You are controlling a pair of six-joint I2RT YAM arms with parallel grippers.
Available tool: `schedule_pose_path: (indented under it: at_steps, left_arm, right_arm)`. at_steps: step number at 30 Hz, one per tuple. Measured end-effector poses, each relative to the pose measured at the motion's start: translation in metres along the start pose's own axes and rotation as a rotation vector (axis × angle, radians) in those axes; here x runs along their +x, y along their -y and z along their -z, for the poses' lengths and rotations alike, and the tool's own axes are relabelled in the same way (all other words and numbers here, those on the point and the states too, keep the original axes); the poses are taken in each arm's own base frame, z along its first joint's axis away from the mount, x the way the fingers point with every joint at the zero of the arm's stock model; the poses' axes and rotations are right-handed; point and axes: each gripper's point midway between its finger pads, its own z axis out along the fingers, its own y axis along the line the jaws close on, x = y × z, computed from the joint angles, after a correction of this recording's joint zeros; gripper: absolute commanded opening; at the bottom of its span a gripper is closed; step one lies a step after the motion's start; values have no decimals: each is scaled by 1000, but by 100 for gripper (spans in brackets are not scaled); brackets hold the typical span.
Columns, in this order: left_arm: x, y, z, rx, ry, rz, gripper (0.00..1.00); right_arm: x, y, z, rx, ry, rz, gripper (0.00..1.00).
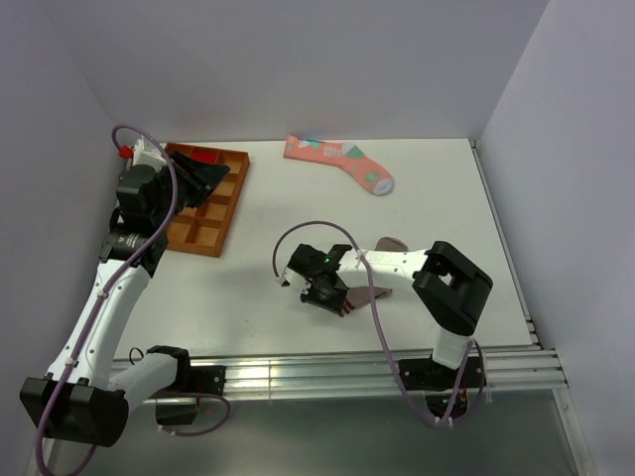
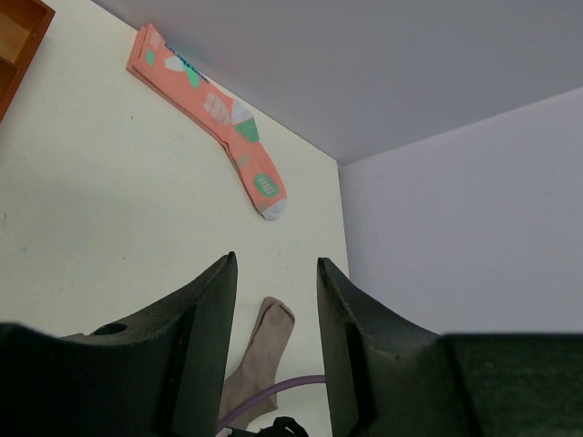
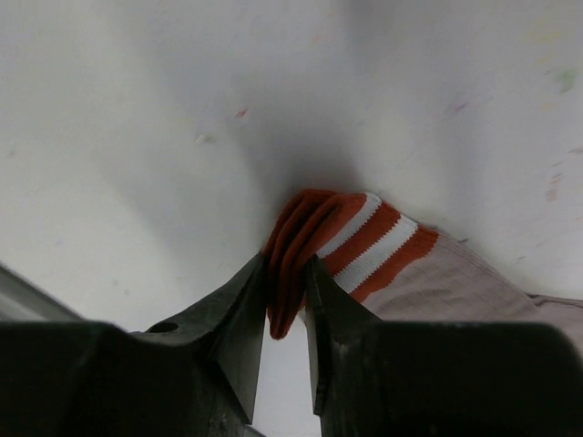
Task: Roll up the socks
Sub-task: Adjust the sock at the center of the board.
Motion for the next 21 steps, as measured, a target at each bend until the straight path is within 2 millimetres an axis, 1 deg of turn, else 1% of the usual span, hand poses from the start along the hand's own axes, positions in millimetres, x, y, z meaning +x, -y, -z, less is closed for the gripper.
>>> schedule_pose_path:
  at_steps: [4, 9, 12, 14, 16, 19, 21]
  left_arm:
    - [1, -3, -2, -10, -6, 0, 46]
    - [2, -5, -3, -27, -16, 2, 46]
    - [1, -6, -2, -39, -14, 1, 46]
    - [-1, -7, -1, -47, -1, 0, 46]
    - [-4, -8, 2, -61, 13, 1, 46]
    - [-11, -4, 12, -62, 53, -2, 47]
    - [-17, 2, 21, -49, 84, -5, 47]
  right_arm:
    - [-23, 20, -4, 79, 0, 51, 27]
    - [-70, 43, -10, 185, 68, 142, 25]
    - [-88, 41, -12, 226, 110, 207, 23]
    - [-95, 35, -14, 242, 135, 251, 24]
    - [-97, 29, -14, 258, 163, 295, 24]
    - [-90, 20, -12, 256, 187, 345, 24]
    - [-82, 13, -11, 229, 195, 363, 24]
